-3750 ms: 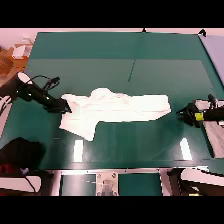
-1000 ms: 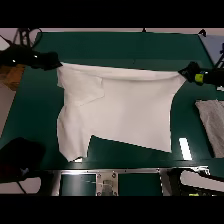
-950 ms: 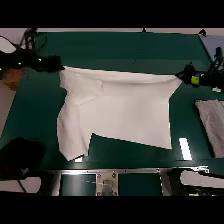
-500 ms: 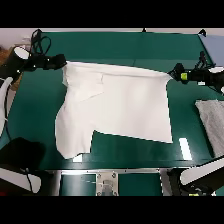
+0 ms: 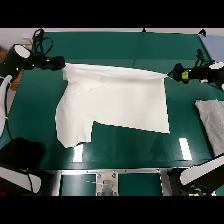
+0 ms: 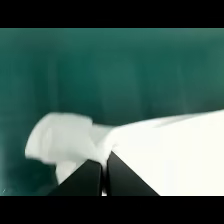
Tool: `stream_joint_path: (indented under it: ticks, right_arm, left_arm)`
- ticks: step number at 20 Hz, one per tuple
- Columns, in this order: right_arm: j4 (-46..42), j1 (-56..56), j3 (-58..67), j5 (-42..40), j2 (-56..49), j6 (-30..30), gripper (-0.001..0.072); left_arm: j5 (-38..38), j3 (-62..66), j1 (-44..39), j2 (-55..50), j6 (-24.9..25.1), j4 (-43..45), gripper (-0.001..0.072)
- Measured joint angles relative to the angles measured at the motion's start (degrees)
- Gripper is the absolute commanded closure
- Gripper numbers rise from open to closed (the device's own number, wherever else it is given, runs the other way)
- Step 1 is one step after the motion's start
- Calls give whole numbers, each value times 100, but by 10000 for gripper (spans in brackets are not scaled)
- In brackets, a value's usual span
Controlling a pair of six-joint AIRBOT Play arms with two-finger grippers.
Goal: Fold the shirts.
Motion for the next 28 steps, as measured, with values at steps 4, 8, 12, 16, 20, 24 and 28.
stream_joint_path:
  ticks: [4,8,12,16,20,24,28]
  right_arm:
    - [-297,0,-326,841,-2,343,695]
    - [-382,2,-509,1493,-2,636,688]
    - [-402,37,-557,1744,-2,780,365]
    - [-402,-11,-518,2090,37,874,446]
    - [-667,-249,-826,2409,507,892,445]
    - [-1244,-546,-2046,2275,1495,894,441]
    - [-1506,-960,-3652,1836,2568,896,342]
  left_arm:
    - [-664,-170,2,-9,28,597,680]
    - [-1025,-358,4,-33,63,940,680]
    - [-1097,-426,7,-125,85,953,655]
    - [-1486,-245,57,-160,35,872,174]
    - [-2660,-55,437,-68,-348,960,175]
    - [-3397,-1086,1010,529,-542,957,175]
    - [-3067,-3051,1456,1453,-400,931,175]
